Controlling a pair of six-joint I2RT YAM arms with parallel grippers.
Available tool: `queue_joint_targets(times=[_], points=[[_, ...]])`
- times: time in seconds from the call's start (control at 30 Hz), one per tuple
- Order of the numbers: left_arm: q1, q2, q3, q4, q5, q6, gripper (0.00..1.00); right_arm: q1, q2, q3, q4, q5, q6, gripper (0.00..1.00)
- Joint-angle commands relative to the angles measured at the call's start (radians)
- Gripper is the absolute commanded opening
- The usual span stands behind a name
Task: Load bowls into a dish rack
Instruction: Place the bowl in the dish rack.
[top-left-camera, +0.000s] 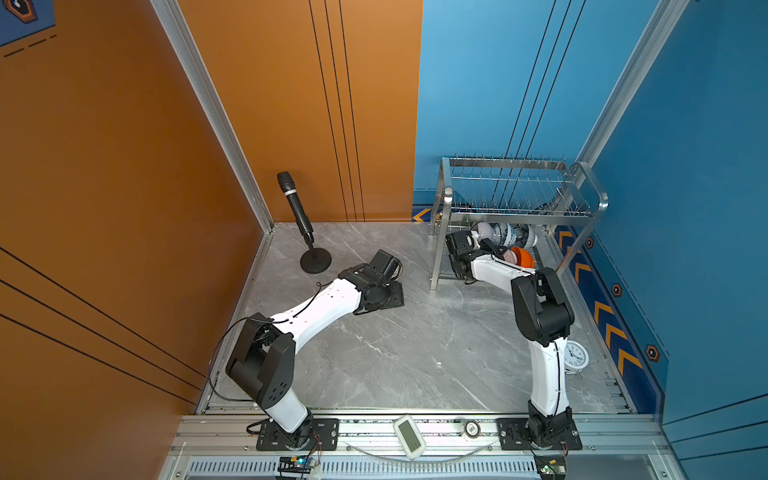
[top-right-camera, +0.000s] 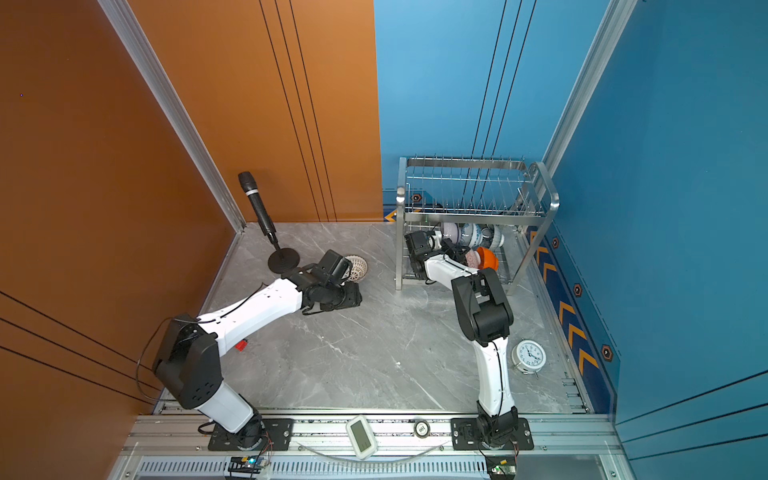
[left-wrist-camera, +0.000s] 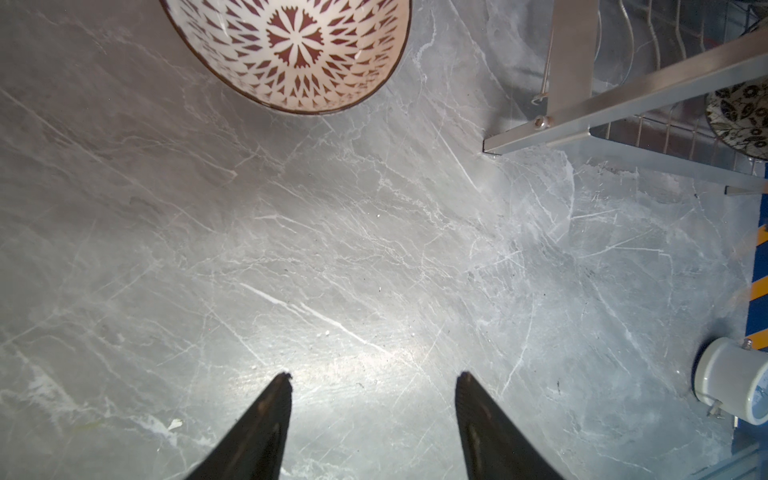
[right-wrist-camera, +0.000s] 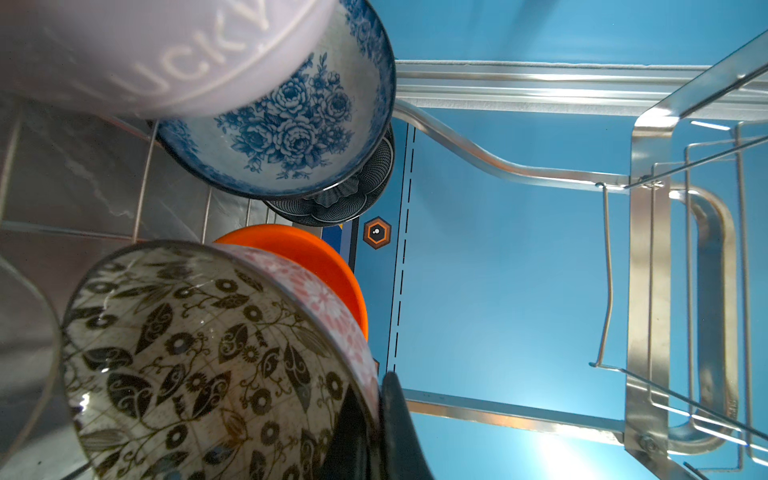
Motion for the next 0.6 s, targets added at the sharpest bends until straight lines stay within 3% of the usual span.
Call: queue_joint_targets(times=[0.0,0.57], points=[[-0.006,-0.030,-0.011,-0.005,-0.026,-0.008,0.64,-0.001,0.008,0.039,-0.086,-0.006,0.060,0.06],[0.004,-0.034,-0.014,-0.005,-0.024,0.000,0.64,-0.009,0.046,0.126,-0.148,-0.012,0.083,0.10]])
